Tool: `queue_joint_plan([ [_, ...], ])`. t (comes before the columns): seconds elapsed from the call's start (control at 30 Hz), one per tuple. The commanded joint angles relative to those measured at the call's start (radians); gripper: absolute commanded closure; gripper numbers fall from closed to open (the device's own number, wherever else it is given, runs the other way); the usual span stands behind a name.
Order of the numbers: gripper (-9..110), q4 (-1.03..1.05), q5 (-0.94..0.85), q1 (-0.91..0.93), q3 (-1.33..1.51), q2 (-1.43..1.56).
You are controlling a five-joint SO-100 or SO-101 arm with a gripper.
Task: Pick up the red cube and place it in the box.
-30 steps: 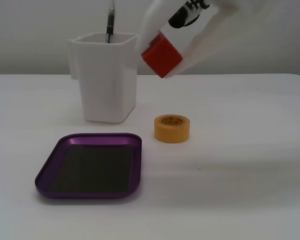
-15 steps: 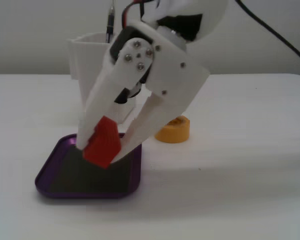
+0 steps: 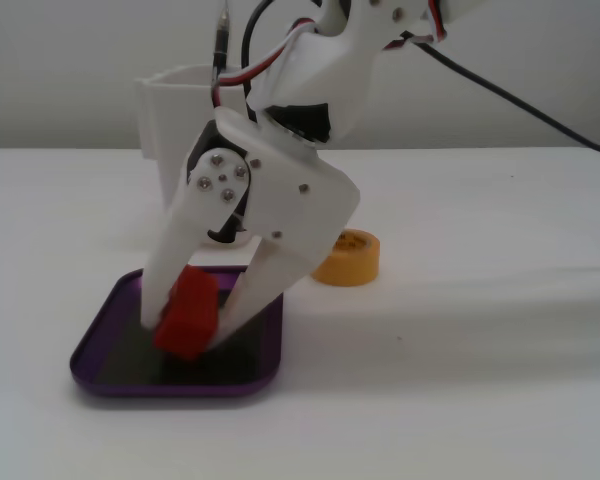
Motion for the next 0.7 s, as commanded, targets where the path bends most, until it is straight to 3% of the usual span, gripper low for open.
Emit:
queue_joint_plan([
  [0.0, 102, -0.005, 0.003, 0.003, -0.041, 0.014],
  [0.27, 88, 0.048, 0.005, -0.014, -0.052, 0.028],
  [0.67, 77, 0.419, 0.212, -0.014, -0.407, 0.140],
])
